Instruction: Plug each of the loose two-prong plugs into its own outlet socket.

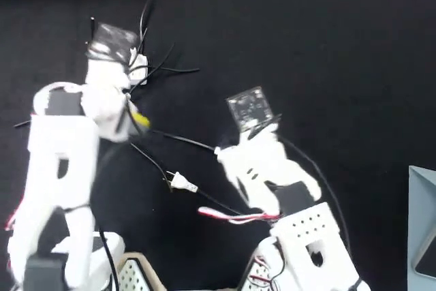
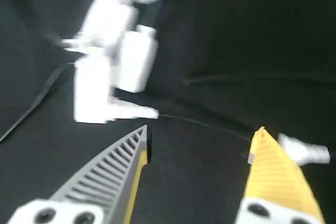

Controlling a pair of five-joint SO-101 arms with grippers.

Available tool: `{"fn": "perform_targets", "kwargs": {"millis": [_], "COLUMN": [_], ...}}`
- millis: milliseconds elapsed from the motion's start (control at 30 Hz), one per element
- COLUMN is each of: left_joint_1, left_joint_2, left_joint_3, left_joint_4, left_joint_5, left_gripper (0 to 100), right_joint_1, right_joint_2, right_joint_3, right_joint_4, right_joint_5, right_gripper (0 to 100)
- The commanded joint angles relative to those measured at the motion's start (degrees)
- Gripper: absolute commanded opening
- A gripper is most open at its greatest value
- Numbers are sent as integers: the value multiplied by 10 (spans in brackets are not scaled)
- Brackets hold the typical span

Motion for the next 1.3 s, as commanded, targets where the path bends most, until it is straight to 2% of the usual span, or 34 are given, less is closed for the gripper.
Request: {"fn": "perform_targets", "kwargs": {"millis": [0, 167, 467, 833, 1267], "left_joint_1": [80, 141, 274, 328, 329], "left_joint_2": [-74, -75, -75, -74, -72], "left_joint_3": [87, 153, 259, 352, 413], "left_joint_4": [1, -4, -118, -238, -336], "left_joint_5": [-55, -100, -106, -103, -102], "left_gripper": [303, 303, 303, 302, 205], "right_joint_1": [55, 143, 246, 248, 229], "right_joint_2": [-11, -11, -7, -10, -10], "right_joint_3": [-86, -102, -97, -62, -58], "right_joint_4": [68, 86, 22, -24, -25], "right_joint_5": [28, 76, 88, 89, 88], "right_gripper": [15, 15, 15, 15, 15]}}
